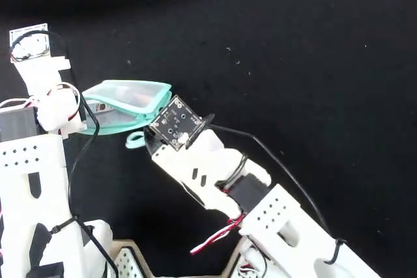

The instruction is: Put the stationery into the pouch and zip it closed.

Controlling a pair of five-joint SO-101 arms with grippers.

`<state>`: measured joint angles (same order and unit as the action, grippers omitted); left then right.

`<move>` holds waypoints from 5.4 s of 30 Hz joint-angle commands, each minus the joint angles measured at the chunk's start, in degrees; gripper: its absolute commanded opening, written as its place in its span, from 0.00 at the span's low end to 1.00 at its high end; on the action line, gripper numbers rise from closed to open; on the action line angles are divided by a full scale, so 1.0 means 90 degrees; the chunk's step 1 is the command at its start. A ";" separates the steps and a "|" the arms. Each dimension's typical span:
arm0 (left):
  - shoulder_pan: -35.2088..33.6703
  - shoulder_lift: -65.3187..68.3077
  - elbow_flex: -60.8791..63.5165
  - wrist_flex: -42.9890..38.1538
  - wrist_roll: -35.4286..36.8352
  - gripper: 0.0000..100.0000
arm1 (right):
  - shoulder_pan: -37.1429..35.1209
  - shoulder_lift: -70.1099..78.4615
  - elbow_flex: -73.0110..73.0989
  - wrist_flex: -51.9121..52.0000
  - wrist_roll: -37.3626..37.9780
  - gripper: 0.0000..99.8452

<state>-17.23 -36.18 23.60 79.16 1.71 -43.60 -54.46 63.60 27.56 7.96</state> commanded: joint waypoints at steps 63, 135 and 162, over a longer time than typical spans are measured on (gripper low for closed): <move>-0.0425 -0.3028 -0.1206 0.0635 0.0391 0.30 | 0.0752 0.2066 -0.5495 0.1543 0.0996 0.01; 0.1851 -0.6701 0.4586 -0.3223 -0.0860 0.30 | 0.0098 0.2027 -0.5495 0.1827 0.1582 0.01; 0.1841 -0.6007 0.4879 -0.4650 -0.0508 0.30 | 0.0098 0.2027 -0.5465 0.1827 0.1602 0.01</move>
<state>-1.49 -94.02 67.91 39.52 -3.56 -43.08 -35.65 16.40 43.91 22.02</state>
